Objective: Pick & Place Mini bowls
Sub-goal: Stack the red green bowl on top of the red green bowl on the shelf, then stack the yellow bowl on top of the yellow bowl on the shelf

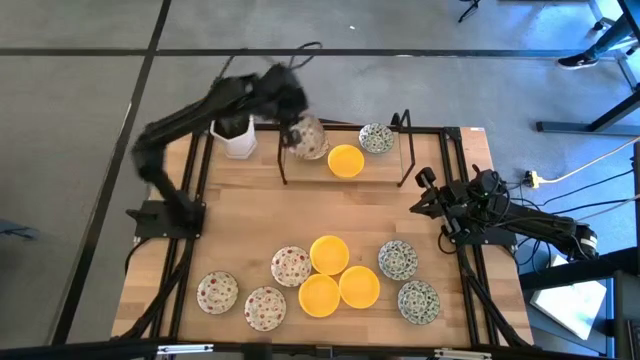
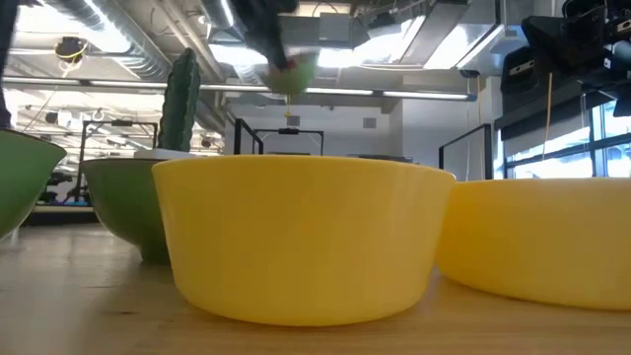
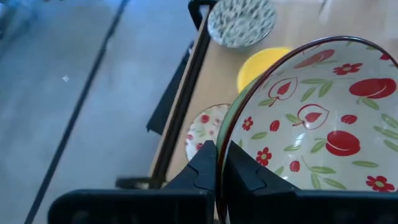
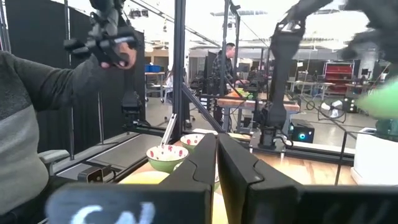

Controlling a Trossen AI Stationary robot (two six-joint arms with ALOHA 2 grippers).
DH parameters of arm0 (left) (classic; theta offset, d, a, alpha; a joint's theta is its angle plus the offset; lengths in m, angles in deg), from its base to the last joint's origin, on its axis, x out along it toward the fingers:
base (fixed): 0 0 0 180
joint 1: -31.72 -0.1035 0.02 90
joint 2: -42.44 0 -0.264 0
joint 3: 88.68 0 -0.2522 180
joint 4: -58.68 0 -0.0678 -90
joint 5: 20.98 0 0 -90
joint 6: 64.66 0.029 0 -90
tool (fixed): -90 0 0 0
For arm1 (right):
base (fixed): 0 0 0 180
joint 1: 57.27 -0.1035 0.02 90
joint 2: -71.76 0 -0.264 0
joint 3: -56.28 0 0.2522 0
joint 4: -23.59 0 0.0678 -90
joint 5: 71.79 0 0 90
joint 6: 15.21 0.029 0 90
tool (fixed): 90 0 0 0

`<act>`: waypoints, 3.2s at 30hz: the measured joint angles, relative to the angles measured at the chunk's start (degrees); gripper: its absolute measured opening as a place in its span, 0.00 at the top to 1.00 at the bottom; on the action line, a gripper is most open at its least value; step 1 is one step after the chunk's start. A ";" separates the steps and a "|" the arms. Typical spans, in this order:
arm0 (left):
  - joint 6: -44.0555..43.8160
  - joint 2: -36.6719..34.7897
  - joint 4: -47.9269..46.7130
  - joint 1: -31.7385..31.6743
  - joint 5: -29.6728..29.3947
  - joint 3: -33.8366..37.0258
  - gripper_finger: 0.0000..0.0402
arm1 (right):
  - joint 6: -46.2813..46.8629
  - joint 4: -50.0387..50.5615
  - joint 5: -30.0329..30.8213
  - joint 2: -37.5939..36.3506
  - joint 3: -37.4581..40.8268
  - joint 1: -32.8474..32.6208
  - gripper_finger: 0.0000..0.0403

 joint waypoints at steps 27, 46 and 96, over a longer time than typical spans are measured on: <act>4.64 26.68 -8.27 -7.79 5.23 -12.23 0.99 | -2.48 -0.89 0.42 0.02 0.00 0.00 0.96; 3.91 29.80 -6.56 -7.62 6.36 -11.38 0.96 | -1.40 -0.96 0.28 0.01 0.00 0.00 0.96; -20.02 -57.58 54.85 8.64 16.74 75.71 0.99 | -2.29 -2.12 13.22 0.00 0.00 0.00 0.96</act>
